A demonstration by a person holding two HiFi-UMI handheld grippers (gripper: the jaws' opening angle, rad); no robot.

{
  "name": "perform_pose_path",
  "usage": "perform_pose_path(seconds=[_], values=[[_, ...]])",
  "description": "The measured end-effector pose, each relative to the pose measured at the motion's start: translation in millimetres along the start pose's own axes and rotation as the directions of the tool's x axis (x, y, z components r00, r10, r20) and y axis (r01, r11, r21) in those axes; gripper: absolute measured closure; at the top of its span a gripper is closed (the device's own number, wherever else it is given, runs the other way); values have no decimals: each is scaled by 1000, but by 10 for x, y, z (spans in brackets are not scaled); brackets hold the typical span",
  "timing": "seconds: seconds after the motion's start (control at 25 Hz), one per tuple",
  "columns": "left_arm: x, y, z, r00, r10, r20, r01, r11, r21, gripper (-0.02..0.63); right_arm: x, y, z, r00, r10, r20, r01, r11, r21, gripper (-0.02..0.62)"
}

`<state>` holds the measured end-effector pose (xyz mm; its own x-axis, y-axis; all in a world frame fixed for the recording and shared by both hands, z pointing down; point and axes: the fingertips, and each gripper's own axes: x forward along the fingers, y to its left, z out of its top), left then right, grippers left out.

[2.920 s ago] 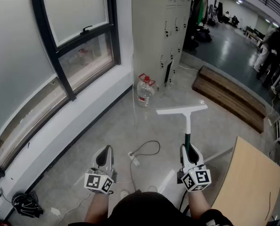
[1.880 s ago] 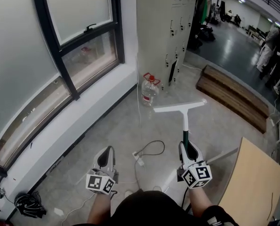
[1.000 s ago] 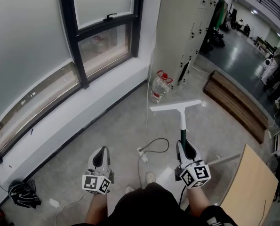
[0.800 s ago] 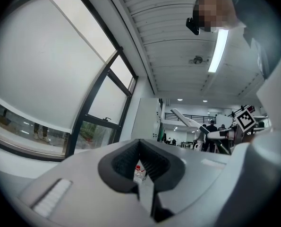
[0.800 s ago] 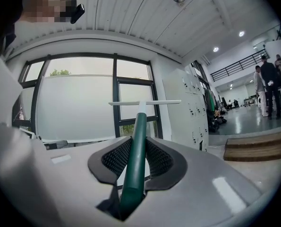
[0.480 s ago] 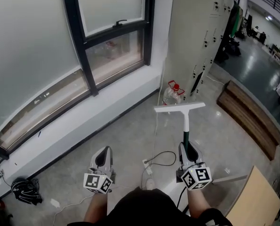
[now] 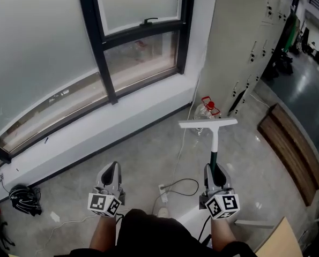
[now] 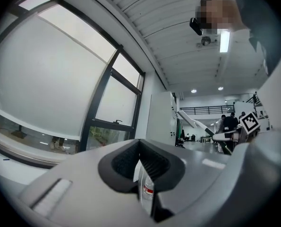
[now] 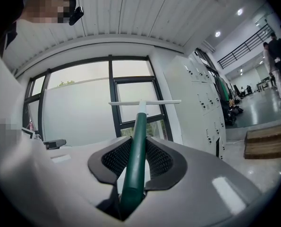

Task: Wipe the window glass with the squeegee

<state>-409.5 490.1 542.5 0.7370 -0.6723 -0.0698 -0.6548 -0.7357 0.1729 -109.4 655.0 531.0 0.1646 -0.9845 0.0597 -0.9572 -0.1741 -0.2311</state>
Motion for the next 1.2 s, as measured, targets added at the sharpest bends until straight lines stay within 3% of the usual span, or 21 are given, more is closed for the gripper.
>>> perform_pose_path(seconds=[0.32, 0.64, 0.88, 1.2], values=[[148, 207, -21, 999, 44, -30, -42, 998, 41, 606, 528, 59, -177, 997, 69, -41, -67, 997, 39, 500], [715, 865, -133, 1000, 19, -11, -19, 1000, 6, 606, 1201, 289, -217, 999, 39, -38, -39, 999, 8, 499], [1181, 1583, 9, 1000, -10, -3, 10, 1000, 28, 606, 2006, 663, -68, 999, 40, -7, -40, 999, -2, 499], [1442, 2656, 102, 999, 50, -11, -49, 998, 47, 606, 3029, 1290, -77, 993, 111, -45, -112, 993, -19, 499]])
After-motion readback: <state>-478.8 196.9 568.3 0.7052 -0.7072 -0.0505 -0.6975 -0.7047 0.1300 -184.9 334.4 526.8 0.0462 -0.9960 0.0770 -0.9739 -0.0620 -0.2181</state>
